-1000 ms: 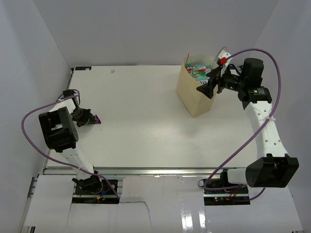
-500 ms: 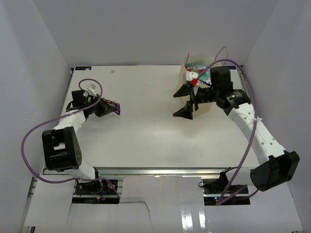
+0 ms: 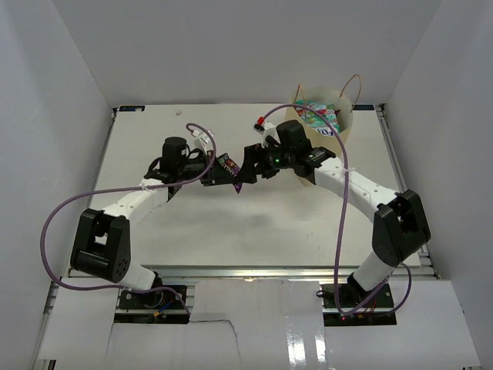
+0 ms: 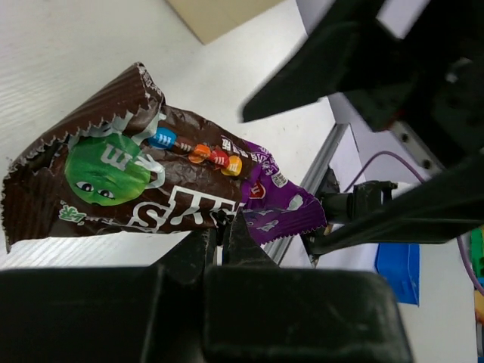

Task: Place the snacks into the paper bag

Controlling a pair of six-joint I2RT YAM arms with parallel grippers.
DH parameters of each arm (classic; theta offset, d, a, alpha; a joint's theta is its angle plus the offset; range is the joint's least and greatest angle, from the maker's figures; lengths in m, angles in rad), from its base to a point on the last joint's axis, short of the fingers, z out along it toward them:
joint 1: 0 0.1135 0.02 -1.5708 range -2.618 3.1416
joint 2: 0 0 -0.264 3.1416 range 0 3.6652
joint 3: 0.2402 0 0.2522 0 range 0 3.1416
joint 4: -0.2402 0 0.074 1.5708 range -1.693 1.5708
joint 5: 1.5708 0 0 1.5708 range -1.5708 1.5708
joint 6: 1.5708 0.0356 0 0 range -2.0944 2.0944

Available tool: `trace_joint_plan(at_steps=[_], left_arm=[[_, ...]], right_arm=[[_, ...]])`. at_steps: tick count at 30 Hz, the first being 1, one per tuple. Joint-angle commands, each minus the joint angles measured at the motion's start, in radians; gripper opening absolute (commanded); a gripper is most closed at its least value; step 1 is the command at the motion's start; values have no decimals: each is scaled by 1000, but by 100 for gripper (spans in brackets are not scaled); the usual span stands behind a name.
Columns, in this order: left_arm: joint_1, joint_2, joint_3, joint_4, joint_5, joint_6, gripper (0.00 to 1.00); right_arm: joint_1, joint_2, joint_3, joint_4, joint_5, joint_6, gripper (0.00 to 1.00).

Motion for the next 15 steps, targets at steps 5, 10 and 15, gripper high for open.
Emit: trace_joint_plan(at_steps=[5, 10, 15], left_arm=[[-91, -66, -32, 104, 19, -58, 0], [-113, -70, -35, 112, 17, -66, 0], [-119, -76, -28, 113, 22, -67, 0]], right_arm=[[8, 26, 29, 120, -24, 165, 91], [6, 23, -6, 155, -84, 167, 51], [6, 17, -34, 177, -122, 168, 24]])
